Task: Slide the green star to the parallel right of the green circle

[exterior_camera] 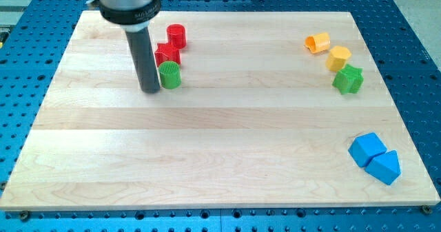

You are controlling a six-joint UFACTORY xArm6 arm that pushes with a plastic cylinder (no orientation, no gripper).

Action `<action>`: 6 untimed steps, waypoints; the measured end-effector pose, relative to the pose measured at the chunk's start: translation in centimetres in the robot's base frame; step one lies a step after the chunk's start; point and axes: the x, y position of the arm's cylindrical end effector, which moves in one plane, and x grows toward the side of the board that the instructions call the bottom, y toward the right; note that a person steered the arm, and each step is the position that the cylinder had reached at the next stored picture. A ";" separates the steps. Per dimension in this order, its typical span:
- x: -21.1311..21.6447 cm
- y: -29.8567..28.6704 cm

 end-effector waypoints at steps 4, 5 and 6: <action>-0.8 40.1; -2.1 37.6; -1.3 29.5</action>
